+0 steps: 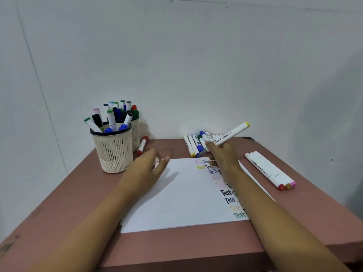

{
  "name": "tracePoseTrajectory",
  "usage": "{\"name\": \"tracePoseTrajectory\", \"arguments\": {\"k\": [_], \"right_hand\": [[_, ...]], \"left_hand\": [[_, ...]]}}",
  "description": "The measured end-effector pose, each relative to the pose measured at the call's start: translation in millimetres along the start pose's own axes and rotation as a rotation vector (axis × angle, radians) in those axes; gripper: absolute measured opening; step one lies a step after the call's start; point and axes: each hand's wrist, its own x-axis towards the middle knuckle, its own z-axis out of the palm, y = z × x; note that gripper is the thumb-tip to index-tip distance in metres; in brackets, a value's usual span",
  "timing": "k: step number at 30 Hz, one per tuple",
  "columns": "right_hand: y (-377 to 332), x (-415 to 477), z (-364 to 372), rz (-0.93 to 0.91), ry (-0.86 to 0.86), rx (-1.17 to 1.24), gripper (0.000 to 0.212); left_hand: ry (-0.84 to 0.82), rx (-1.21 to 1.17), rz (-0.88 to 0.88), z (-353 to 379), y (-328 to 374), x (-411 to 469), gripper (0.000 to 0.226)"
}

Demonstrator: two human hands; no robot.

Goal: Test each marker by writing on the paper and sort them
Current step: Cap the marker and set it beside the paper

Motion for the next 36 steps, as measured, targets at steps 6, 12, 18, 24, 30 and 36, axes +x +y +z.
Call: {"name": "tracePoseTrajectory", "arguments": {"k": [6, 12, 18, 24, 30, 36], "right_hand": [[-11, -18, 5, 0.045, -0.154, 0.113, 0.026], [-11, -28, 12, 0.045, -0.253, 0.085, 0.021], [-8, -32, 15, -0.001, -0.317, 0.054, 0.015], [-8, -35, 17, -0.034, -0.368, 0.039, 0.016], [-6, -40, 19, -0.037, -0.491, 0.077, 0.019], [-3, -39, 20, -0.009, -0.529, 0.156, 0.014]], "left_hand": [[-0.149, -0.208, -0.046, 6, 3, -3, 0.019], [-0.149, -0.2, -0.057, 7, 0, -2, 0.021], [-0.106, -0.325, -0.087, 11, 0, -1, 0.011], [-0.104, -0.34, -0.062, 9, 5, -1, 0.014], [-0.069, -0.359, -0.017, 9, 7, 0, 0.003], [-0.182, -0.524, -0.122, 4, 14, -1, 0.021]]}}
